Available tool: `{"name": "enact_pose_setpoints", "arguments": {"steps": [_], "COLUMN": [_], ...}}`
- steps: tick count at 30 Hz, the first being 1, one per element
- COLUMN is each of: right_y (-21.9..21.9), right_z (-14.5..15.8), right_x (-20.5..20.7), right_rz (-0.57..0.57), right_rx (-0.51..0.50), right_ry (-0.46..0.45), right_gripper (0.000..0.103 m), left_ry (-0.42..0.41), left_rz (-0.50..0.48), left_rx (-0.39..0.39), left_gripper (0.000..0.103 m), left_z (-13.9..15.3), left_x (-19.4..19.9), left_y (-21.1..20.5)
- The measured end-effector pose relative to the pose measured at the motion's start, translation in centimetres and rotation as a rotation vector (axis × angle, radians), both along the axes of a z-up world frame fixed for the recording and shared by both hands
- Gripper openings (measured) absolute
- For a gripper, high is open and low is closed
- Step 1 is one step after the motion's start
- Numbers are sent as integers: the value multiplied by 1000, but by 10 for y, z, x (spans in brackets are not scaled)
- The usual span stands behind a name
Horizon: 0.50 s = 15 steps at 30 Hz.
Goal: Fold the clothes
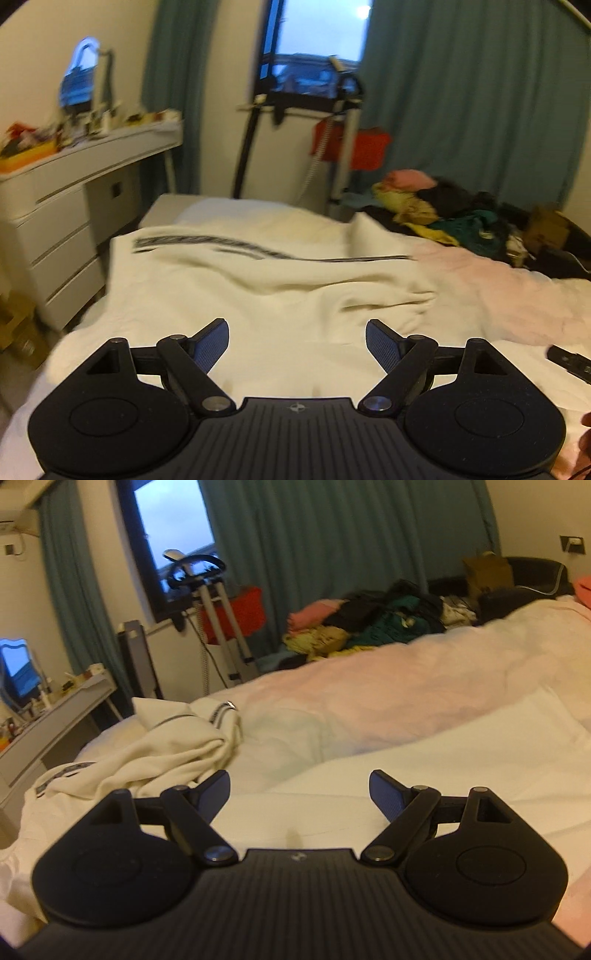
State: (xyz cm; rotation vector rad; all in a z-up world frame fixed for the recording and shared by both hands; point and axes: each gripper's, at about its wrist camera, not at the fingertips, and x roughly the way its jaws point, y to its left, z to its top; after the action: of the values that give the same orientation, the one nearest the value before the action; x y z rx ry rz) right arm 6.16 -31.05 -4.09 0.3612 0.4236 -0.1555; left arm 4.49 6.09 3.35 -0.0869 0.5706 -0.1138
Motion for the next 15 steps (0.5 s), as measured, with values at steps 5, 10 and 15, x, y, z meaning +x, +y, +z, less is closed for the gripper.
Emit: {"name": "enact_pose_setpoints", "arguments": {"steps": [5,10,15], "right_y": [4,15,23], "right_z": [-1,-2,-3], "right_x": [3,14,25], "right_rz": [41,38,77], "right_rx": [26,-100,-127], "right_ry": [-45,-71,-100], "right_gripper": [84,84,84], "left_ry": [-48,-33,1], "left_rz": [-55,-47,-40], "left_rx": [3,-66,1], "left_gripper": [83,83,83], "left_z": [-26,-64,-91], "left_x": [6,10,14], "left_y": [-46,-48,-52]}}
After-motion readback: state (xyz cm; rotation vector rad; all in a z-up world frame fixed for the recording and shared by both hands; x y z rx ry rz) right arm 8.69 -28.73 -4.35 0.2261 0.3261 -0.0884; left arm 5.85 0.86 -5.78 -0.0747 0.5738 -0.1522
